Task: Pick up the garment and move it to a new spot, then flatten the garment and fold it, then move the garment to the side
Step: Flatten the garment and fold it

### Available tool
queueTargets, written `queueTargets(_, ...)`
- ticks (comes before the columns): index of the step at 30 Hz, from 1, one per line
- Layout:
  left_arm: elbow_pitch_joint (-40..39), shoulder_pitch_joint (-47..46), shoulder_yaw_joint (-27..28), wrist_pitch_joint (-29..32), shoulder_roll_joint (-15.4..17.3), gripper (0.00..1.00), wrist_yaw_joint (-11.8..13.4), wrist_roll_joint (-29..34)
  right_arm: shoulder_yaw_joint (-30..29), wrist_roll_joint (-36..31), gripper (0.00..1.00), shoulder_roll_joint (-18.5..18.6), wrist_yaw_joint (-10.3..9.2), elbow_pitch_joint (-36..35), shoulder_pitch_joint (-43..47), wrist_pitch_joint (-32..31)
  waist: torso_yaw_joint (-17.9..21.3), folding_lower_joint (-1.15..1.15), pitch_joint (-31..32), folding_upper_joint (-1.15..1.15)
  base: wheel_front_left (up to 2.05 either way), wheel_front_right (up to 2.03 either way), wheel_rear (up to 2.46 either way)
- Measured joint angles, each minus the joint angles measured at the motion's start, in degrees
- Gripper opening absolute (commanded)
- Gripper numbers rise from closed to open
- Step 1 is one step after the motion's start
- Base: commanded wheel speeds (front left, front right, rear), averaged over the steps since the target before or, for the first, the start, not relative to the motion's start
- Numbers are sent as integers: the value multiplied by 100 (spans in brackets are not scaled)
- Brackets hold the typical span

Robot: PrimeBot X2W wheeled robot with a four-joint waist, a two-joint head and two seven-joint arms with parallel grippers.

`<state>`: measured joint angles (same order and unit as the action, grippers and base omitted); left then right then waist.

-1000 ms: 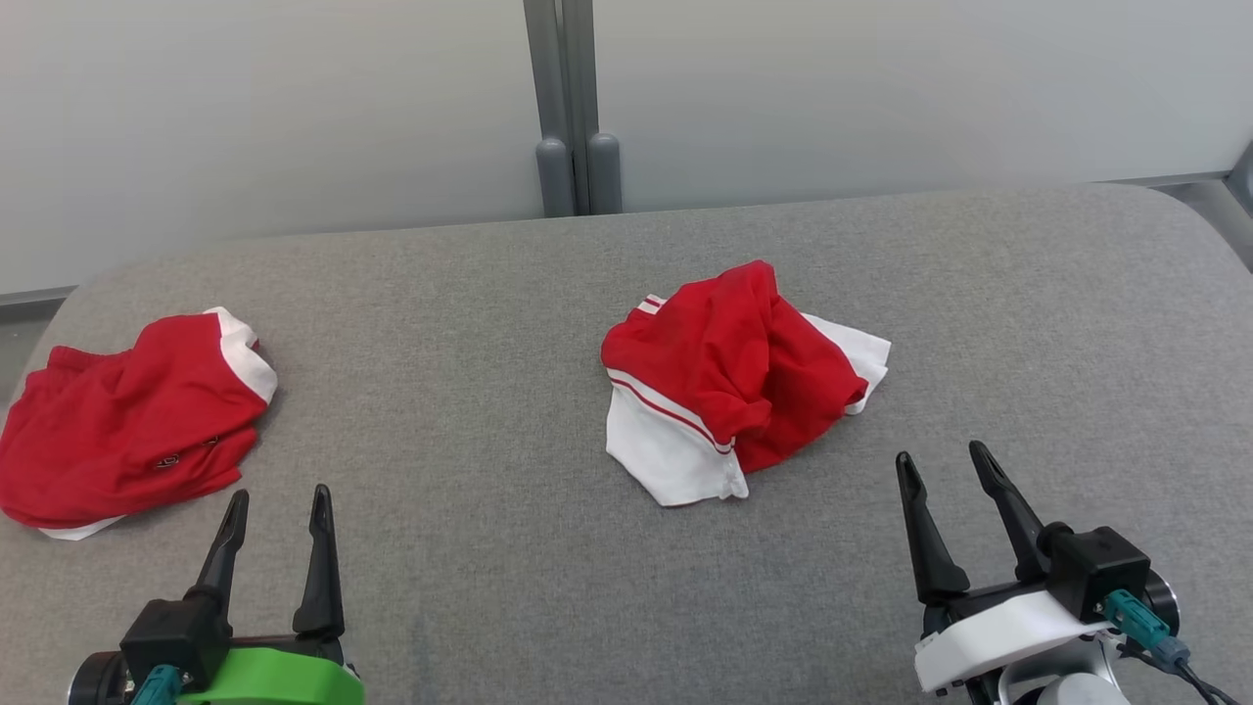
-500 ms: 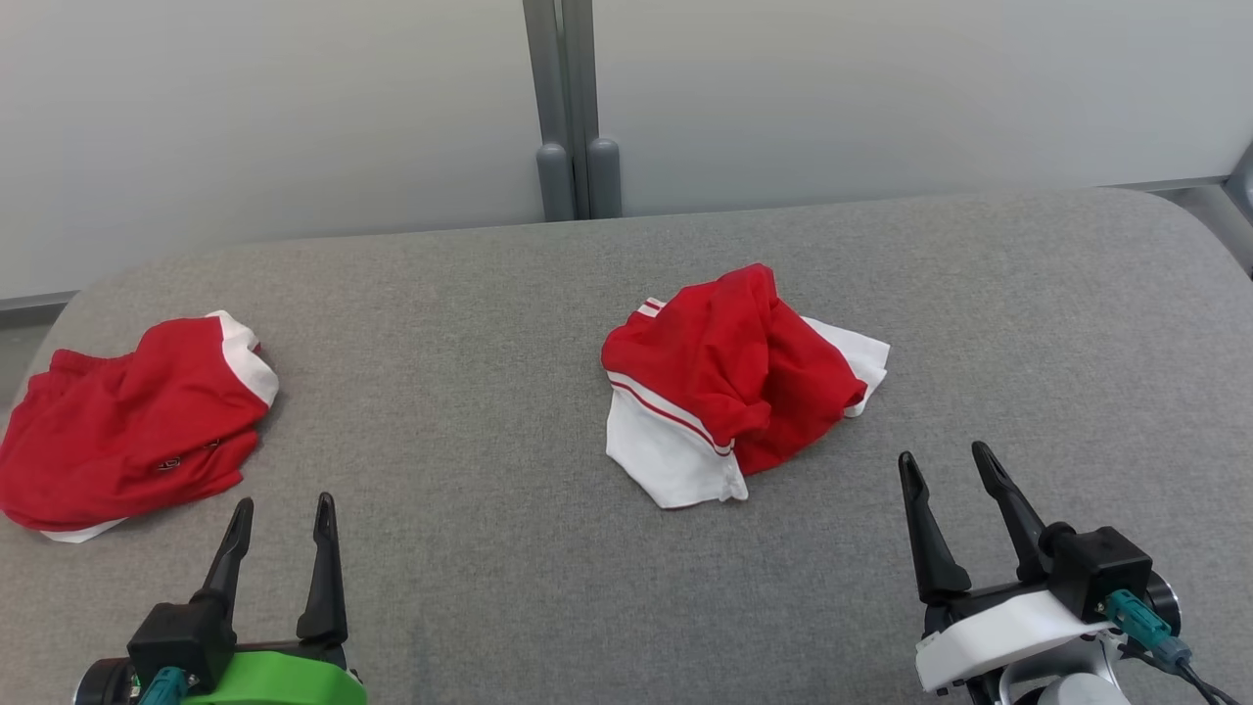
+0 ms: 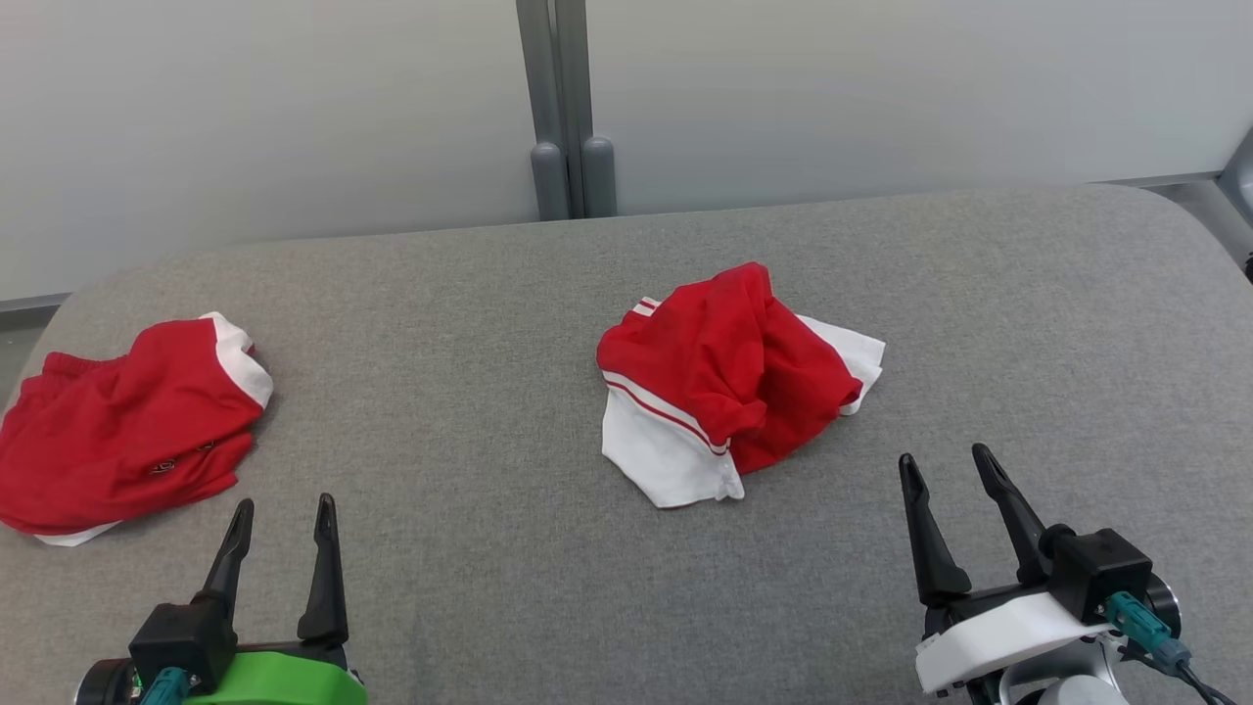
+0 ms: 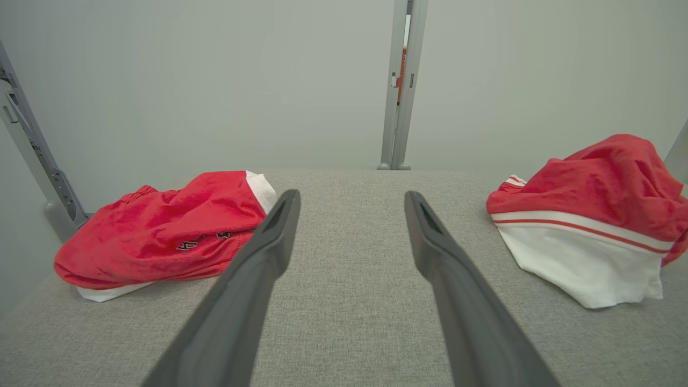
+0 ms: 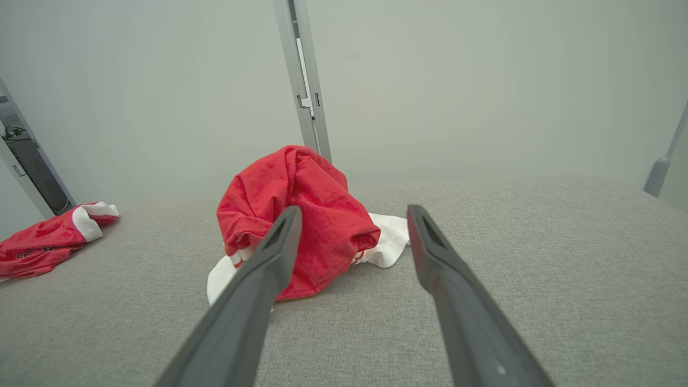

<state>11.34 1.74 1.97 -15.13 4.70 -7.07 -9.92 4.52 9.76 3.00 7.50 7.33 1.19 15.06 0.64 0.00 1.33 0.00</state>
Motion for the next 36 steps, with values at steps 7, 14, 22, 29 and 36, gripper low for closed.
queueTargets(7,-2,0,12,0,-20,100,-4,16,2,-15,100,-2,0,10,-1,0,16,0,0,0,0,0,0)
queueTargets(14,-1,-1,20,0,-24,100,-7,36,1,-23,100,-5,0,15,-1,0,25,0,0,0,0,0,0)
queueTargets(22,24,-7,25,0,-24,100,-21,47,-3,-22,100,-8,0,40,-2,0,17,0,-5,0,0,0,0)
queueTargets(29,38,-9,30,0,-25,100,-22,47,-2,-22,100,-9,0,53,-3,0,12,0,7,0,0,0,0)
queueTargets(36,40,-9,35,0,-25,100,-23,47,0,-23,100,-10,0,52,-3,0,21,0,10,0,0,0,0)
